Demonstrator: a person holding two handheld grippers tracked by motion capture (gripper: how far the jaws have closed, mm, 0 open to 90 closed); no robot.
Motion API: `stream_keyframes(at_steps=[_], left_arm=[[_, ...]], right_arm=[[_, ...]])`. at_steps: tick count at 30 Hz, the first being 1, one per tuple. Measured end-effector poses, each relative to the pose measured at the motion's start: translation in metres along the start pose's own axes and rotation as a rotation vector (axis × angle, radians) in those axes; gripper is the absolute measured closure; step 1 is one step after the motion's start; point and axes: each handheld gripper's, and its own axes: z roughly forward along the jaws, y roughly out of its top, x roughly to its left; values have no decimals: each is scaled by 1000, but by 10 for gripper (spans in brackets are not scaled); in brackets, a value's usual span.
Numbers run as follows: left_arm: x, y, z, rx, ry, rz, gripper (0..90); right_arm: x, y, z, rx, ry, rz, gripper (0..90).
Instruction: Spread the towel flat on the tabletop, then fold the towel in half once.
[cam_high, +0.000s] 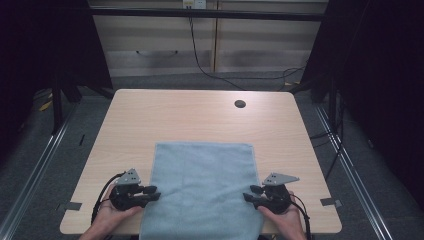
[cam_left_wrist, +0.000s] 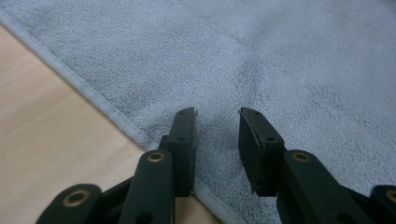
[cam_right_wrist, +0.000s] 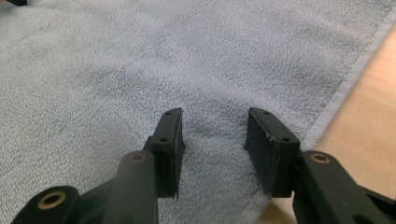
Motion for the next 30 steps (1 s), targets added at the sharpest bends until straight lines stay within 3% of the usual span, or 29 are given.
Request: stream_keyframes(at_steps=[8,20,30], left_arm=[[19,12,11,-19,37,-44,681],[9,8,6,3,51,1,716],[0,1,0,12,28,9,750]], right_arm=[[-10,14,13,1,-25,2,525],[-6,13,14,4,-63,-39,561],[-4,11,10,18,-43,-45,561]])
